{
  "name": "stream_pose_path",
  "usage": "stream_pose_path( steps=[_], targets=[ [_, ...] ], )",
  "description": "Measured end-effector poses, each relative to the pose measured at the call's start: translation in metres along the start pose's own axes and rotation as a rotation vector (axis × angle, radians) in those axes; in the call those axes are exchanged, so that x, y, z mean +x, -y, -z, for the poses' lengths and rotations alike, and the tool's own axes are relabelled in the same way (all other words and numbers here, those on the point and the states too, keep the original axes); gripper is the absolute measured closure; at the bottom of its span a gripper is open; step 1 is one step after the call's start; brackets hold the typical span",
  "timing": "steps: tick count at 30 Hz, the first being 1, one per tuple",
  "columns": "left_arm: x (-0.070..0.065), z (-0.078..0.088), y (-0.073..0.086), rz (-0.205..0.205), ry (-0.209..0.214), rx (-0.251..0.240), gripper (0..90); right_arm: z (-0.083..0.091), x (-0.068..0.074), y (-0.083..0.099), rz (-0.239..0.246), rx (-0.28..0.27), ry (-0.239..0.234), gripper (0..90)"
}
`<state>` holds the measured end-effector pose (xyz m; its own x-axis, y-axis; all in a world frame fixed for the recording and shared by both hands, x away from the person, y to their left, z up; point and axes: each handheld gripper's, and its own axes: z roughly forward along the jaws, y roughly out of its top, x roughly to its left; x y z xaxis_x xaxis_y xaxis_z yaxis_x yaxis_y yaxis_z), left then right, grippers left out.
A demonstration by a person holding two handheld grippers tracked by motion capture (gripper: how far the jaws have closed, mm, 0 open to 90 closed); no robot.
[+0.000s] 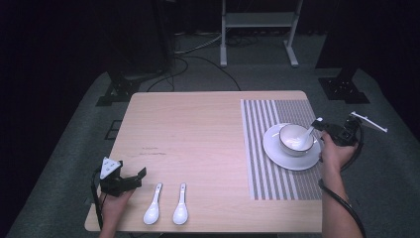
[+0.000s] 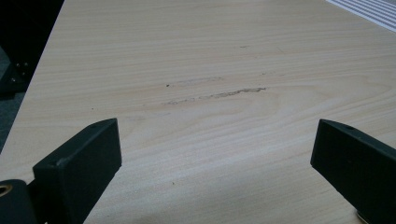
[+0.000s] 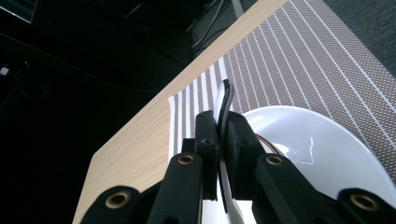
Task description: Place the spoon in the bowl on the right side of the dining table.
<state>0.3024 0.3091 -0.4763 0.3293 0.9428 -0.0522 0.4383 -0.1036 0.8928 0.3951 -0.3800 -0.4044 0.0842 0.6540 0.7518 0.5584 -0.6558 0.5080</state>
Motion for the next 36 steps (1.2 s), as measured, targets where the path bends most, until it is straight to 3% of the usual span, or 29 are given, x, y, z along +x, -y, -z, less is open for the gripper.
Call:
stream_pose_path(
  steps=[36],
  targets=[
    [0.0,0.0,0.0,0.0,-0.001,0.0,0.5,-0.005,-0.02,0.01,0.001,0.027,0.036,80.6]
  ],
)
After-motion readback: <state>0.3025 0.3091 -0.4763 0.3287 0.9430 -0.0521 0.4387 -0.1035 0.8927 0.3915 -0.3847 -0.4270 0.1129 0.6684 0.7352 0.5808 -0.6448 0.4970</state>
